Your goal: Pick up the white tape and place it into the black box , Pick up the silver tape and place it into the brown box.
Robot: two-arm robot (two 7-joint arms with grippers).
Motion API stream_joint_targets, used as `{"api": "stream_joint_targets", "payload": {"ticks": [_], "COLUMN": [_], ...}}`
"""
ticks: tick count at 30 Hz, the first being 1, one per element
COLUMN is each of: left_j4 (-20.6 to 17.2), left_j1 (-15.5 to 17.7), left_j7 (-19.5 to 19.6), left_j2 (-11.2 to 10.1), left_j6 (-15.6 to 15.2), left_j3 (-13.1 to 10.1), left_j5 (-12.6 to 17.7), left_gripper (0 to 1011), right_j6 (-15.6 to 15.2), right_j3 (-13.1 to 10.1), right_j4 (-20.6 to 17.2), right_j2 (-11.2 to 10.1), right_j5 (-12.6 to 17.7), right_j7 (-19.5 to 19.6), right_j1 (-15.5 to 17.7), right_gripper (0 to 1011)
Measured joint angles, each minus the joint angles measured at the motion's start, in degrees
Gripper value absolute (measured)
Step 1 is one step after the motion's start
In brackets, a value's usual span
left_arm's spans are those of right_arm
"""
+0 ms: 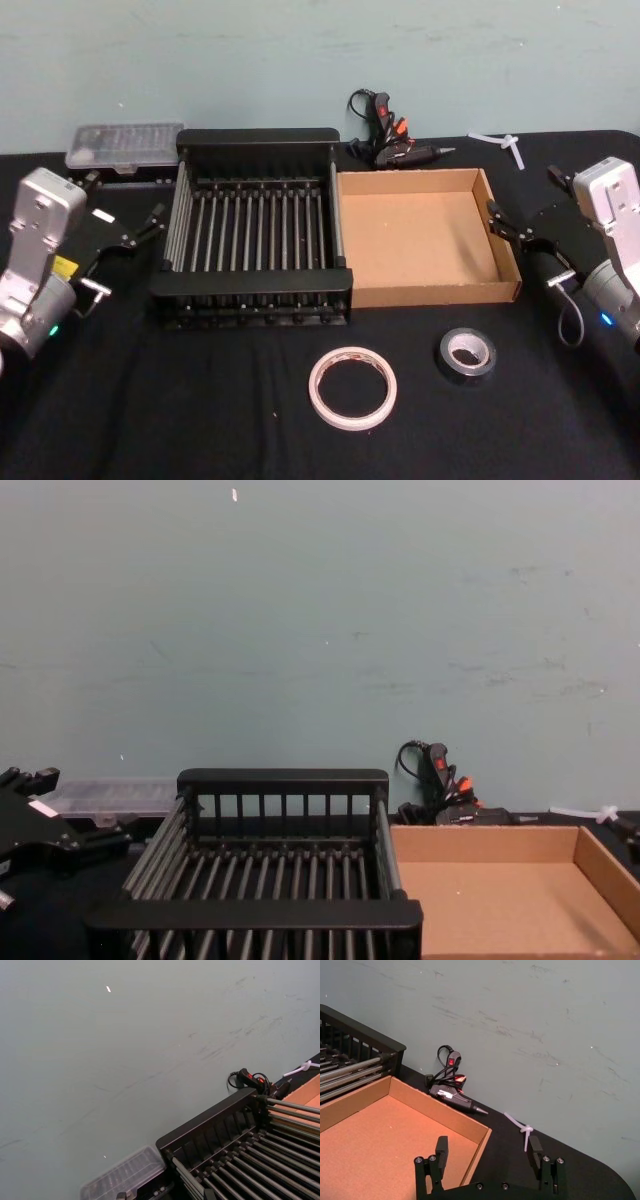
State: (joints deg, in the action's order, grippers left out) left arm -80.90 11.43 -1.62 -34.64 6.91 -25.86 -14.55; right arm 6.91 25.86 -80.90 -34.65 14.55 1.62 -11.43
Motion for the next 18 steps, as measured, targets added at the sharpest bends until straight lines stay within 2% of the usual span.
{"api": "stream_joint_targets", "payload": {"ticks": [18], "left_j4": [0.0], "left_j1": [0.0], "left_j7": [0.0], "left_j2": [0.0], "left_j6": [0.0], "left_j3": [0.0], "left_j5": [0.0], "left_gripper": [1001], "right_j6": [0.0], "right_j3": [0.0], "right_j4": [0.0], "right_j2": [0.0], "right_j5": [0.0], "right_j7": [0.0], "right_j1": [0.0], "right_gripper": [1002]}}
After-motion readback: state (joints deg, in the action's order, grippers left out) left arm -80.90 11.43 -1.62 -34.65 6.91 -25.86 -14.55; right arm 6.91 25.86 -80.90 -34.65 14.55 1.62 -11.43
